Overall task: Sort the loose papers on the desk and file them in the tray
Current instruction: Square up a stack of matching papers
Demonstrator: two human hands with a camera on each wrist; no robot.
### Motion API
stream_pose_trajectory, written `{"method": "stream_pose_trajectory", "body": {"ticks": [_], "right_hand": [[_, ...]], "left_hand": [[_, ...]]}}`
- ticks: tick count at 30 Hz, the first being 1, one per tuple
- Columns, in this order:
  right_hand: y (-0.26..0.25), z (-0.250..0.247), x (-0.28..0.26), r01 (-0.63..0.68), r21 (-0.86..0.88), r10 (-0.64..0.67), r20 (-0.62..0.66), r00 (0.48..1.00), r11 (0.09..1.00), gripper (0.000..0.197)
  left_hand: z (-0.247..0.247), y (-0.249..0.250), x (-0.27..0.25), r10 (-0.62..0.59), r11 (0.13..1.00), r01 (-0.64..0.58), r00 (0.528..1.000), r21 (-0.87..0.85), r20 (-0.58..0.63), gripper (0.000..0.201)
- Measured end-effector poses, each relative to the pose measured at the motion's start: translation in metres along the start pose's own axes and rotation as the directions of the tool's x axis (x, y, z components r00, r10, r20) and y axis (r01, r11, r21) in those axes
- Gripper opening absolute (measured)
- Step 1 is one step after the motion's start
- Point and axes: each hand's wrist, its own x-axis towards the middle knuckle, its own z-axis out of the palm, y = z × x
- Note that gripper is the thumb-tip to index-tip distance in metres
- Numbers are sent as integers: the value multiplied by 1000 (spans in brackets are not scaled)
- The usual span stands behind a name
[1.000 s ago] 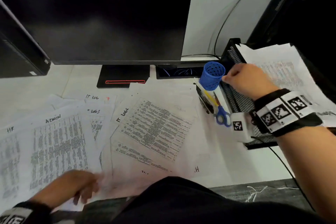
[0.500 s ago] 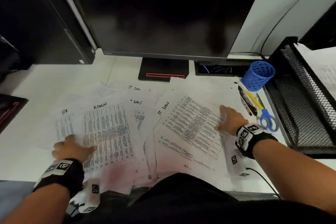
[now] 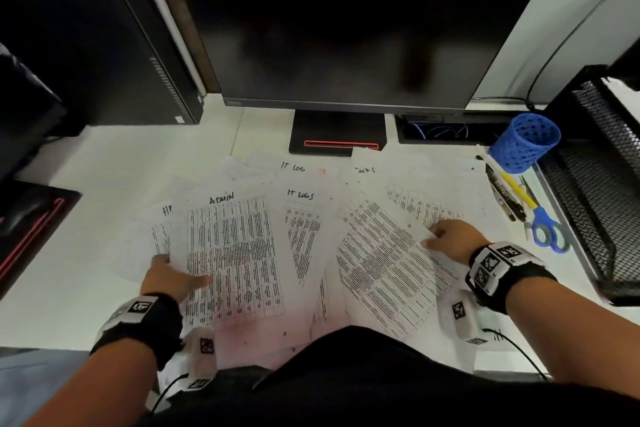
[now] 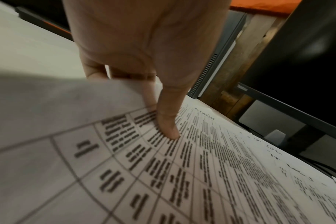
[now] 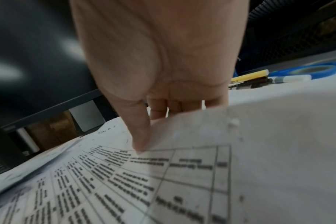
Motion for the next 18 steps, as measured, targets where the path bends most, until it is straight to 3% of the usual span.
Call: {"method": "stream_pose_trajectory", "body": {"ticks": [3,6,9,11,15,18], "right_hand": [[-11,1,-3,33,52,-34,13,999,998,28],[-19,5,-4,58,31,-60,48,997,998,14],[-22,2,-6,39,127,-36,-27,999,991,2],[-22,-3,-7,-3,237,19,-66,998,971,6],[-16,-2,-2,-87,422,111,-32,993,903,18],[-19,9,6,-131,442,116,62,991,887,22]], "left_hand": [[3,6,-3,64,989,-70,996,129,55,45],[1,6,2,75,987,-80,996,142,41,42],[-9,5,9,87,989,-72,990,131,-114,45],[-10,3,14,148,985,-132,977,107,-155,50],[2,1,15,187,963,-196,980,184,64,97],[14,11,5,294,889,-314,950,334,110,93]]}}
